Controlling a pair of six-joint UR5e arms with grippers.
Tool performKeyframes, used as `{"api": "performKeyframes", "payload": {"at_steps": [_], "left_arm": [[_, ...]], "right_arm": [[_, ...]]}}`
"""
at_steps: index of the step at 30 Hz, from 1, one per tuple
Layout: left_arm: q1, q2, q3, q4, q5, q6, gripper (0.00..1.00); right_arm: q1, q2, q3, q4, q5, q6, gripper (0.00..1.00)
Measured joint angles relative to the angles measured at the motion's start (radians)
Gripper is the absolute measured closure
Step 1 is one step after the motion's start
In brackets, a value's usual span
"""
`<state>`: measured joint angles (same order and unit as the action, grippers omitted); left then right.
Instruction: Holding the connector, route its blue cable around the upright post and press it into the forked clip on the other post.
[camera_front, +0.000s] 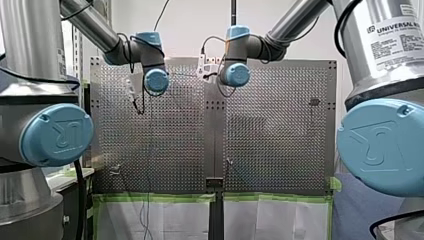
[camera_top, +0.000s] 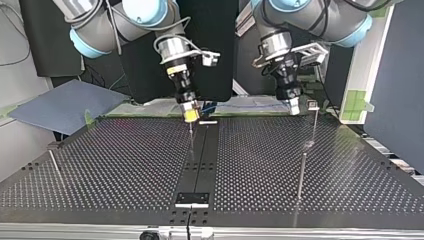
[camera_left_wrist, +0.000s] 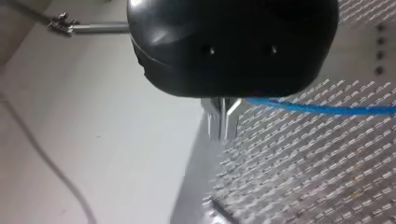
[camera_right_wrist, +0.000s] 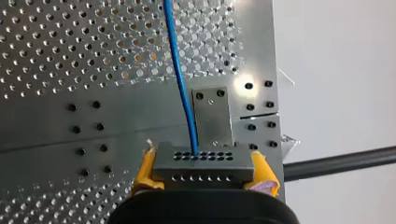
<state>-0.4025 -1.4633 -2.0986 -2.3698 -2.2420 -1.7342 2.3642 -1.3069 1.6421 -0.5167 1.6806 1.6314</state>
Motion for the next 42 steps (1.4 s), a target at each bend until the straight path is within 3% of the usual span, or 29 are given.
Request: {"api": "performKeyframes", "payload": {"at_steps": [7, 13, 22, 28, 42], "left_arm": [[0.073, 0.070, 0.045, -0.073, 0.036, -0.012, 0.90], [0.136, 0.085, 0.095, -0.118, 0.080, -0.014, 0.90], [0.213, 0.047, 0.171, -0.153, 0.111, -0.015, 0.90], [0.239, 0.021, 0.226, -0.174, 0.141, -0.016, 0.90], [0.291, -0.062, 0.336, -0.243, 0.236, -0.041, 0.88]], "right_arm": [[0.000, 0.025, -0.058, 0.029, -0.037, -0.001, 1.00], [0.006, 0.059, -0.119, 0.051, -0.055, -0.002, 1.00], [0.009, 0.102, -0.195, 0.094, -0.071, -0.002, 1.00], [0.009, 0.129, -0.250, 0.128, -0.074, -0.002, 1.00], [0.003, 0.138, -0.364, 0.150, -0.078, -0.002, 1.00]]}}
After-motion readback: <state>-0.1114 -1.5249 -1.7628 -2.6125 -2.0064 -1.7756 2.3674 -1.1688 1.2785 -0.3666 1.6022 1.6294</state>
